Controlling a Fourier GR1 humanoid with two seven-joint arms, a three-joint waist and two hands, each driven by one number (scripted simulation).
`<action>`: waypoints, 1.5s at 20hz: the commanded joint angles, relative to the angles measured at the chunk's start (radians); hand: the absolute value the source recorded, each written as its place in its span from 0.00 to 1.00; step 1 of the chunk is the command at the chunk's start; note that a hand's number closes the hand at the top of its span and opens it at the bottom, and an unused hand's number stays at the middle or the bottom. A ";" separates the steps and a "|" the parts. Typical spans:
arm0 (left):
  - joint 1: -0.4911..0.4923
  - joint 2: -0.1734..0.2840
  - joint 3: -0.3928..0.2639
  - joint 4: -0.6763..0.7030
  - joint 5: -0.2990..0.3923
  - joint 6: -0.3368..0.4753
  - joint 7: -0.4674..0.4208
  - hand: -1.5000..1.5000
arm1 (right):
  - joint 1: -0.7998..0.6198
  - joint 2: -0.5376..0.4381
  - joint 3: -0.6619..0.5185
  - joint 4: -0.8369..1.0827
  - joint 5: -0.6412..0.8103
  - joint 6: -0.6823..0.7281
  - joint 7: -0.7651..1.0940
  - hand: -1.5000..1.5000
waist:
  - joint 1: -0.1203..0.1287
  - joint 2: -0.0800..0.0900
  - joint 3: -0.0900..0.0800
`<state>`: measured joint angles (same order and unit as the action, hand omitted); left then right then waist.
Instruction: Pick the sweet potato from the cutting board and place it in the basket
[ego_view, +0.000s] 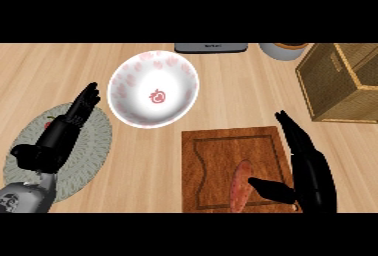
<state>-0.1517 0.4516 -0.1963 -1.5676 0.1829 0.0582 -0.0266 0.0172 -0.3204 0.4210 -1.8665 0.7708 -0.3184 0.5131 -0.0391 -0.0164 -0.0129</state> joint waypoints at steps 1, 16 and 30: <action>-0.022 -0.009 0.001 0.011 -0.001 0.000 0.003 0.50 | -0.021 -0.084 0.034 -0.108 0.040 0.270 0.231 0.00 | 0.001 0.005 -0.001; -0.029 -0.048 -0.012 -0.010 -0.031 -0.005 0.015 0.50 | -0.045 -0.031 0.085 -0.684 -0.230 0.778 0.897 0.00 | 0.028 0.012 0.010; -0.048 -0.099 0.038 0.014 -0.080 -0.044 0.026 0.50 | 0.139 0.053 0.105 -0.503 -0.021 0.558 0.561 0.00 | 0.028 0.014 0.013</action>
<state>-0.1785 0.3913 -0.1499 -1.5604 0.1336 -0.0033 -0.0147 0.0599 -0.2951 0.4586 -2.3209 0.6142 0.3202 1.0590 -0.0071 -0.0024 -0.0005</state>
